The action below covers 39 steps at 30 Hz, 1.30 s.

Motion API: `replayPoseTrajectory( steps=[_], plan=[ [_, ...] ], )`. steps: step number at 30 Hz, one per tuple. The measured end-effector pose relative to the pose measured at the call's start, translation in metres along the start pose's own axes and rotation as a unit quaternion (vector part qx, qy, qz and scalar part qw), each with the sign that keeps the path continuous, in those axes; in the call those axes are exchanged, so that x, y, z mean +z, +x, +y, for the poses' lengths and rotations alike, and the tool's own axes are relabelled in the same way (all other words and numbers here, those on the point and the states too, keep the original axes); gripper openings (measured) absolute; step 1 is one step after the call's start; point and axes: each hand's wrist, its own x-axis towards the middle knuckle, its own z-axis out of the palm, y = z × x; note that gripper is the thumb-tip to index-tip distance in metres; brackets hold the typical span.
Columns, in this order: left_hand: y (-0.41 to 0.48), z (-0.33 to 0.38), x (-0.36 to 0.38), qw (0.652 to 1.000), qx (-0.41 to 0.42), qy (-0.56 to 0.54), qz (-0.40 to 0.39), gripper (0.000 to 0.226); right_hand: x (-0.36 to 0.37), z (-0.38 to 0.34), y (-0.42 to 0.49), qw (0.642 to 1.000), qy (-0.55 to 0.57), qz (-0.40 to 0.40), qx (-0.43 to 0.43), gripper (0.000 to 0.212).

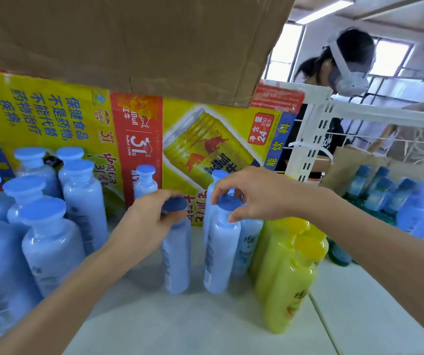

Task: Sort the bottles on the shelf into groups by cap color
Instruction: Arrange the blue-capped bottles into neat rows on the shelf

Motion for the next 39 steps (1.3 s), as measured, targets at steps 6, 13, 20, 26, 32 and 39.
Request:
replayPoseTrajectory(
  steps=[6, 13, 20, 26, 32, 39],
  plan=[
    [0.003, 0.015, 0.018, 0.998, 0.012, -0.04, -0.044, 0.027, 0.008, 0.012, -0.018, 0.999, -0.011, -0.027, 0.016, 0.033],
    [0.002, 0.02, 0.037, 0.996, 0.001, -0.058, -0.073, 0.031, 0.018, 0.026, -0.026, 0.996, -0.069, -0.044, 0.031, 0.034],
    [-0.003, 0.016, 0.046, 0.991, 0.005, -0.107, -0.083, 0.034, 0.021, 0.033, -0.026, 0.998, -0.048, -0.037, 0.021, 0.033],
    [-0.008, 0.007, 0.052, 0.985, 0.047, -0.162, -0.031, 0.043, 0.022, 0.032, -0.028, 0.998, -0.044, -0.032, 0.026, 0.037],
    [-0.009, 0.004, 0.05, 0.972, 0.044, -0.221, -0.06, 0.034, 0.023, 0.034, -0.032, 0.998, -0.046, -0.012, 0.047, 0.041],
    [-0.009, 0.005, 0.051, 0.95, 0.007, -0.295, -0.101, 0.042, 0.026, 0.033, -0.035, 0.996, -0.057, 0.002, 0.062, 0.043]
  ],
)
